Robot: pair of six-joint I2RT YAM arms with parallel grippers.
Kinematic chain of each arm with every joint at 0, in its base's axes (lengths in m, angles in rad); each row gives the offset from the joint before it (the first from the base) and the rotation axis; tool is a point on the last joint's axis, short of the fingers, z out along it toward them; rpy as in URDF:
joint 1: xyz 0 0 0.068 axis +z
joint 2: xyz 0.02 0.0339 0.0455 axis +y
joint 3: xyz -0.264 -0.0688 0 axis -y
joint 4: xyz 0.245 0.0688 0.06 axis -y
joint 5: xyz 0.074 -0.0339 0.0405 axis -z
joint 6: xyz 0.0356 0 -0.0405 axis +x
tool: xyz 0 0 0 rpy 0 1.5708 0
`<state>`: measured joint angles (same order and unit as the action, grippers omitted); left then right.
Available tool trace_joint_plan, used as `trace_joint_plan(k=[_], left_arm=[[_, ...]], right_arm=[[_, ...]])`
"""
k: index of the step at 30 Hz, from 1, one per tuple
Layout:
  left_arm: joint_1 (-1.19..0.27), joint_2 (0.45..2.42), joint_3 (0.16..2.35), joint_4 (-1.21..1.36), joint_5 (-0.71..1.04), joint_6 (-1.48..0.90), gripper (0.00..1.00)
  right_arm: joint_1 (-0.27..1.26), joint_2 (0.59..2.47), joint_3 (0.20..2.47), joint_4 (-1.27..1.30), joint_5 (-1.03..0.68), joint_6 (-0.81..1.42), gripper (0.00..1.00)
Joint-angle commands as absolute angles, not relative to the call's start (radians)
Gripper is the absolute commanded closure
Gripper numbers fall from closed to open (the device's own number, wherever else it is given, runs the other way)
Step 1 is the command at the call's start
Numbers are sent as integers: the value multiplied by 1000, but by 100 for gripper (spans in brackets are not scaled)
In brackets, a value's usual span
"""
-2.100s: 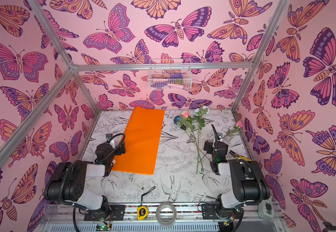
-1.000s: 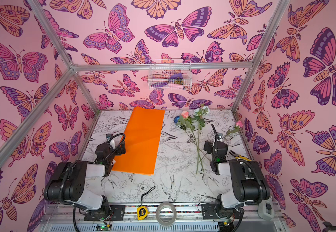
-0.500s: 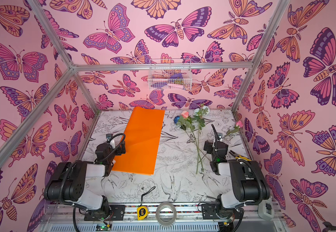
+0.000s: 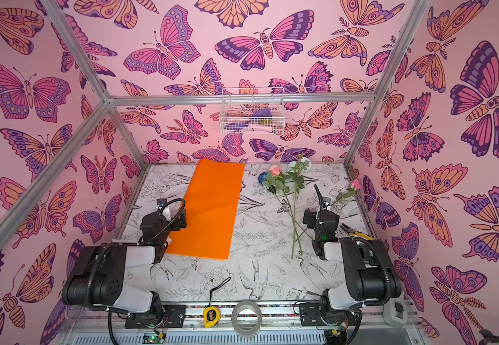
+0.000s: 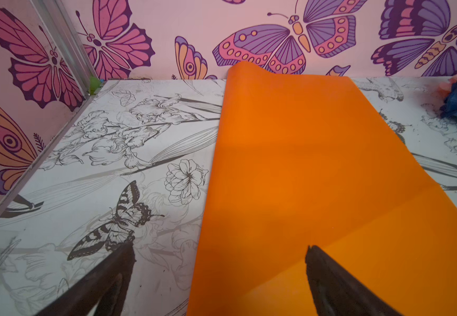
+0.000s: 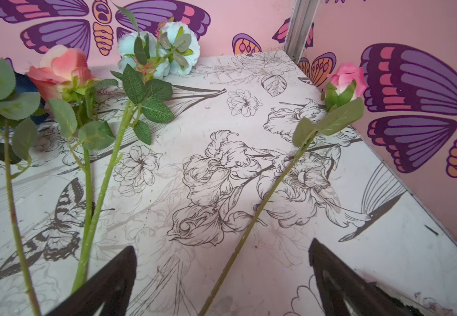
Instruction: Tie the bouquet of fake flowers
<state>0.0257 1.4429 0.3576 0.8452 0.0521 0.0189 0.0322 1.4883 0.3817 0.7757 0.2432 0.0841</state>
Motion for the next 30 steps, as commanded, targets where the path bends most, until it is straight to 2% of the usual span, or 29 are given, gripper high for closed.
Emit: trace_joint_plan(k=[1, 6, 11, 16, 21, 30], left_arm=[[28, 1317, 375, 726, 31, 19, 1], [27, 1133, 403, 598, -16, -78, 1], [28, 1126, 555, 329, -48, -223, 1], [29, 1252, 747, 79, -70, -314, 1], [37, 1470, 920, -98, -18, -372, 1], [47, 1757, 1071, -150, 171, -495, 1]], right_arm=[[31, 1405, 435, 664, 315, 117, 1], [31, 1293, 539, 309, 402, 234, 1], [52, 1219, 614, 60, 450, 340, 1], [127, 1180, 703, -183, 425, 442, 1], [284, 1217, 786, -302, 374, 520, 1], [447, 1364, 898, -337, 243, 642, 1]])
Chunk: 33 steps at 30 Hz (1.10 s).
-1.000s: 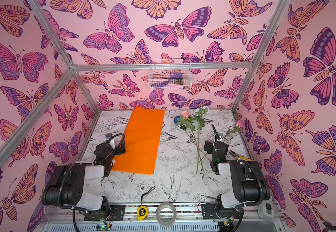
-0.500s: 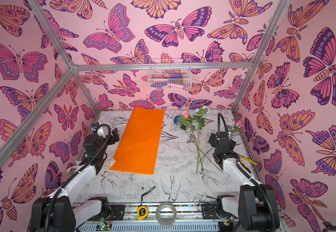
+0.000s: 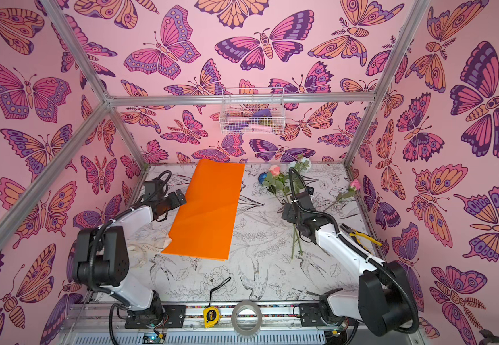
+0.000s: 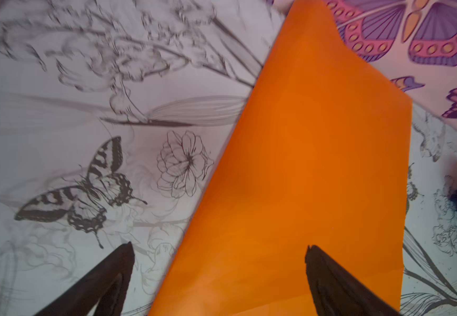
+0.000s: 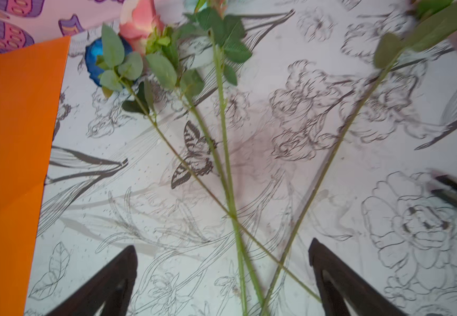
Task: Tie the bouquet of fake flowers
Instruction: 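Move the left gripper to the orange sheet while the right reaches its other edge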
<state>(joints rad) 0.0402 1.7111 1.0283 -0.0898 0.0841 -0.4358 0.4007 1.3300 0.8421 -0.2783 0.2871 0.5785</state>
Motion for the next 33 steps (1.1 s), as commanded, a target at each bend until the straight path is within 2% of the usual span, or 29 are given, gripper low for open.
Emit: trace_joint_plan(k=[1, 9, 15, 23, 28, 33], left_arm=[[46, 1777, 1081, -151, 186, -501, 1], [36, 1912, 1116, -176, 267, -554, 1], [-25, 1925, 1066, -175, 320, -592, 2], [-137, 1805, 908, -154, 295, -639, 14], [-191, 1716, 827, -141, 248, -670, 15], [-195, 1644, 791, -144, 229, -670, 15]], right_arm=[[464, 1378, 912, -342, 239, 648, 1], [540, 1476, 962, -309, 122, 721, 0], [552, 1524, 957, -231, -29, 799, 5], [554, 1602, 953, -174, -152, 885, 17], [565, 1621, 948, -225, -160, 899, 23], [593, 1598, 930, -321, -117, 900, 23]])
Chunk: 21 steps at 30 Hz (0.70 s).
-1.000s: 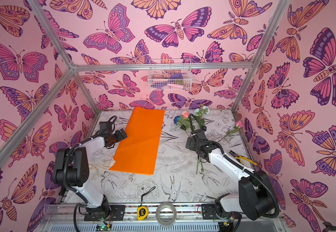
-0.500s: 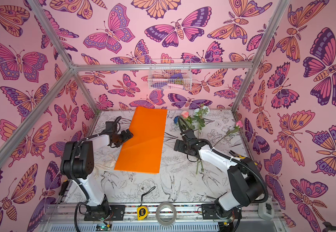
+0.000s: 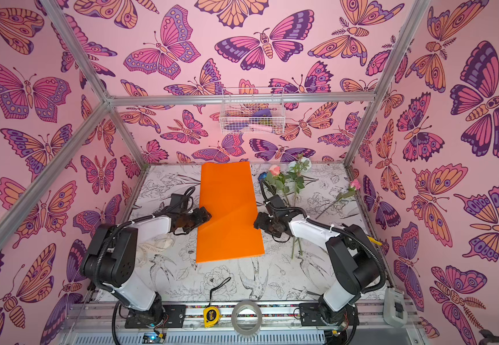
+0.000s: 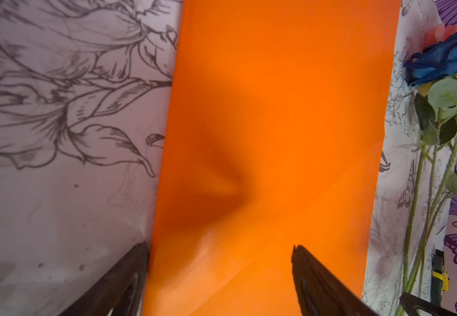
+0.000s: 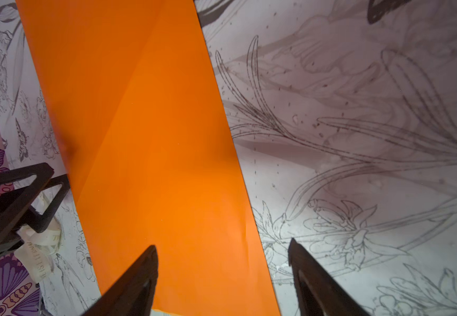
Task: Tie the bouquet of fake flowers
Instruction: 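Move the left gripper to the orange sheet while the right reaches its other edge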
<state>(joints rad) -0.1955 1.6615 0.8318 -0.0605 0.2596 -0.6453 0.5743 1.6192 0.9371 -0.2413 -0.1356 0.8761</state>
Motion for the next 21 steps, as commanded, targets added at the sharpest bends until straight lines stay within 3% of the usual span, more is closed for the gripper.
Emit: trace_joint_plan(k=[1, 11, 21], left_arm=[[-196, 1625, 783, -147, 226, -669, 14], [-252, 1454, 684, -270, 109, -663, 23], [-310, 1534, 656, -272, 121, -657, 50]], right_arm=[[599, 1588, 923, -335, -112, 902, 23], [632, 1541, 841, -359, -144, 936, 25], [643, 1650, 836, -285, -223, 993, 29]])
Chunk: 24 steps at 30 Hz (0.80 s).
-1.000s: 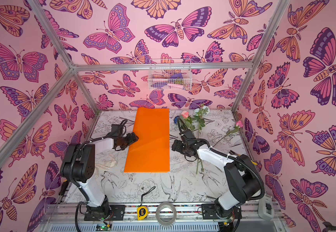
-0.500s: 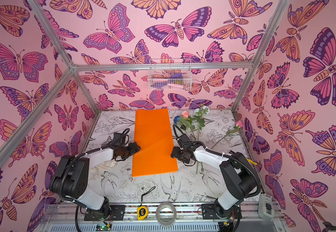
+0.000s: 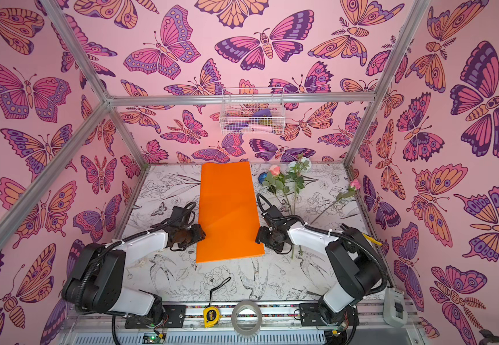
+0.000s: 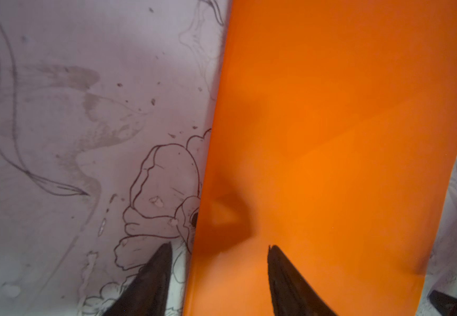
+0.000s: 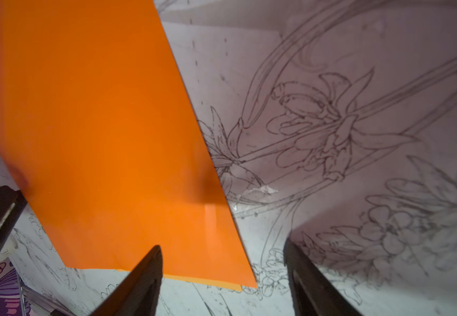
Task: Tie the bouquet of fake flowers
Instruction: 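Move the left gripper to the orange sheet while the right reaches its other edge, then grasp the orange sheet edges with both grippers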
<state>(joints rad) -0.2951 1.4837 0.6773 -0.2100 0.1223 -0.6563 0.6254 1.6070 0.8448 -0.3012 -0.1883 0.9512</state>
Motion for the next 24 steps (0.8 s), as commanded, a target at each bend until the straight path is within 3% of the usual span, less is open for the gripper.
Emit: trace_joint_plan(k=[1, 9, 24], left_arm=[[-313, 1539, 654, -273, 117, -655, 53], [-323, 1551, 655, -270, 104, -652, 68], [-327, 1531, 632, -271, 79, -657, 70]], right_arm=[[646, 1660, 836, -272, -233, 1000, 29], [652, 1683, 801, -72, -325, 1064, 33], [653, 1581, 853, -201, -229, 1003, 40]])
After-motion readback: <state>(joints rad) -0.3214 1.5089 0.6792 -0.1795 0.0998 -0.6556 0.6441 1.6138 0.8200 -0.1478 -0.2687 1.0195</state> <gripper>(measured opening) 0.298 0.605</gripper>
